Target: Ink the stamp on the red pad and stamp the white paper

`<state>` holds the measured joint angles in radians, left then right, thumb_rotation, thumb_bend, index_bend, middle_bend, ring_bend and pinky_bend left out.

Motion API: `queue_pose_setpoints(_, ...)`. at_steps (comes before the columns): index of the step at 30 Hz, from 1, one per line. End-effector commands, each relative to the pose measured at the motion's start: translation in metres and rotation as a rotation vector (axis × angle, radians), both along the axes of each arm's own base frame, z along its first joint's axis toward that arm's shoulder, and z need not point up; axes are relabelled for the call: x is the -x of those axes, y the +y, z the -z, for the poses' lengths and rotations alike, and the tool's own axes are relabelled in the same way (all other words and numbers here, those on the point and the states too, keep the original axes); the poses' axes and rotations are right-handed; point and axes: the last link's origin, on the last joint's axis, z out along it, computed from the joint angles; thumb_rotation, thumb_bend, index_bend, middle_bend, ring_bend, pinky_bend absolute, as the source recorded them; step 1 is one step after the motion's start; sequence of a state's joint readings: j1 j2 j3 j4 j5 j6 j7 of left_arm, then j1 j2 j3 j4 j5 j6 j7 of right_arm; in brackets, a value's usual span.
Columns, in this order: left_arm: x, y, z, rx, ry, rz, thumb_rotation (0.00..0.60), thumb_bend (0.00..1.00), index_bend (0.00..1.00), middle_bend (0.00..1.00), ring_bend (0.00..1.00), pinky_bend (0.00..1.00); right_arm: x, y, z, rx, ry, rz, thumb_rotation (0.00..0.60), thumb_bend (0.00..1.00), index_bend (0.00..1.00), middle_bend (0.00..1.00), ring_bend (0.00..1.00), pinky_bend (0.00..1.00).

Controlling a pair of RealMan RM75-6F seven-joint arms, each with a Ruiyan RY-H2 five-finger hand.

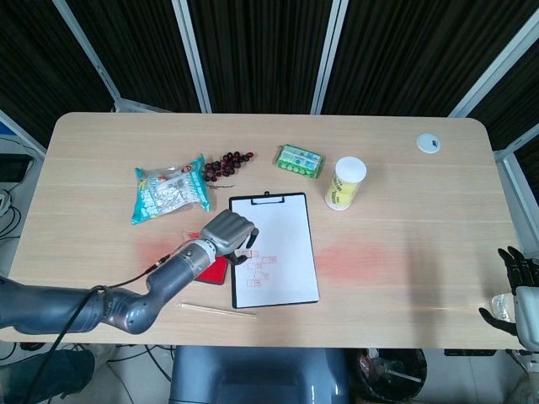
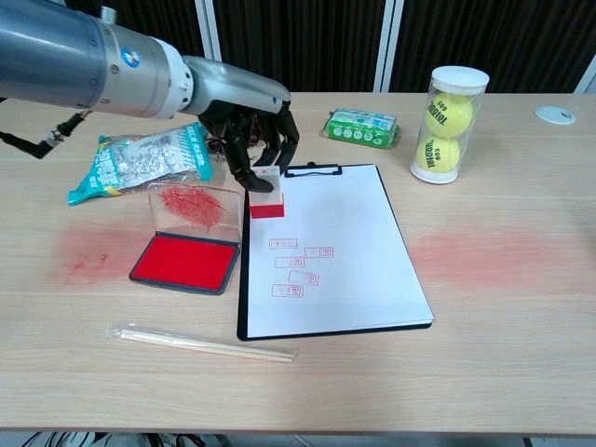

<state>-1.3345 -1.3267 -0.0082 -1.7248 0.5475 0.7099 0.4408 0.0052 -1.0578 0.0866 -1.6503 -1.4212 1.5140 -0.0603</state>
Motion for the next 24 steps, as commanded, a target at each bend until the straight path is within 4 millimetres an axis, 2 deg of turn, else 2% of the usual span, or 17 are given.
queue_pose_setpoints(1,0.025,-0.007,-0.020,0.019,0.021,-0.018,0.600,0.48,0.66,0.62,1.00,1.00,0.000,0.000,0.000,0.002,0.002,0.002,0.600,0.10,0.11,0.10,0.16,0.16)
queue_pose_setpoints(5,0.052,-0.008,-0.044,0.002,0.046,-0.034,0.600,0.48,0.66,0.62,1.00,1.00,-0.001,0.001,0.000,0.001,0.009,-0.001,0.600,0.10,0.11,0.10,0.16,0.16)
queue_pose_setpoints(12,0.096,-0.005,-0.067,-0.018,0.081,-0.078,0.600,0.48,0.66,0.62,1.00,1.00,0.001,0.001,-0.001,0.010,0.011,0.009,0.600,0.10,0.11,0.10,0.16,0.16)
queue_pose_setpoints(18,0.128,-0.004,-0.067,0.006,0.074,-0.135,0.600,0.48,0.67,0.62,1.00,1.00,0.002,0.000,-0.002,0.012,0.014,0.015,0.600,0.10,0.11,0.10,0.16,0.16)
queue_pose_setpoints(20,0.149,0.001,-0.065,0.015,0.093,-0.170,0.600,0.48,0.67,0.62,1.00,1.00,0.003,0.001,-0.002,0.014,0.014,0.020,0.600,0.10,0.11,0.10,0.16,0.16)
queue_pose_setpoints(24,0.162,0.006,-0.058,0.021,0.089,-0.183,0.600,0.48,0.67,0.62,1.00,1.00,0.003,0.000,-0.002,0.016,0.015,0.019,0.600,0.10,0.11,0.10,0.16,0.16)
